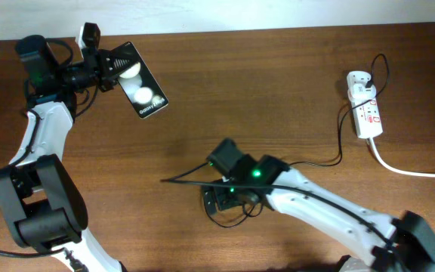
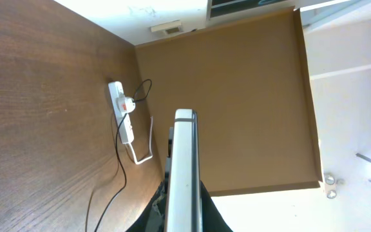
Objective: Plug charger to phone and switch on socket
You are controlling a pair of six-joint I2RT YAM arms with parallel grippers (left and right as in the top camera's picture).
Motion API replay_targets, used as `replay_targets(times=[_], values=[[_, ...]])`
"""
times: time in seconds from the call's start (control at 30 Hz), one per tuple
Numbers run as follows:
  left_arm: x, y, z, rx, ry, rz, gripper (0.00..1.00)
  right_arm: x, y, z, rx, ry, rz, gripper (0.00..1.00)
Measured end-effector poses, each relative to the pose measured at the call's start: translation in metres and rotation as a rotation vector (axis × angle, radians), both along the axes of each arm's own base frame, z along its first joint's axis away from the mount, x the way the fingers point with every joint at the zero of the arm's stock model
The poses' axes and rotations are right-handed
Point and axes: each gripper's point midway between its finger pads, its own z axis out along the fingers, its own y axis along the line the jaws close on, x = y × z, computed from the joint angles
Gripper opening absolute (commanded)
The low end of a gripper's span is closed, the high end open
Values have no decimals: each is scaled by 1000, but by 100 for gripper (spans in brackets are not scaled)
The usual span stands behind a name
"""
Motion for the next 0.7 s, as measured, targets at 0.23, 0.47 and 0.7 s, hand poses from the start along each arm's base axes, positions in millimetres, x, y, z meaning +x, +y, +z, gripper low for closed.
replay_targets(times=[0.23, 0.47, 0.7], values=[[0, 0, 0, 0, 0, 0, 0, -4, 16, -29, -27, 16, 39, 99], [0, 0, 0, 0, 0, 0, 0, 1, 21, -28, -7, -3, 36, 99], [0, 0, 0, 0, 0, 0, 0, 10, 40, -11, -65, -47, 81, 99]])
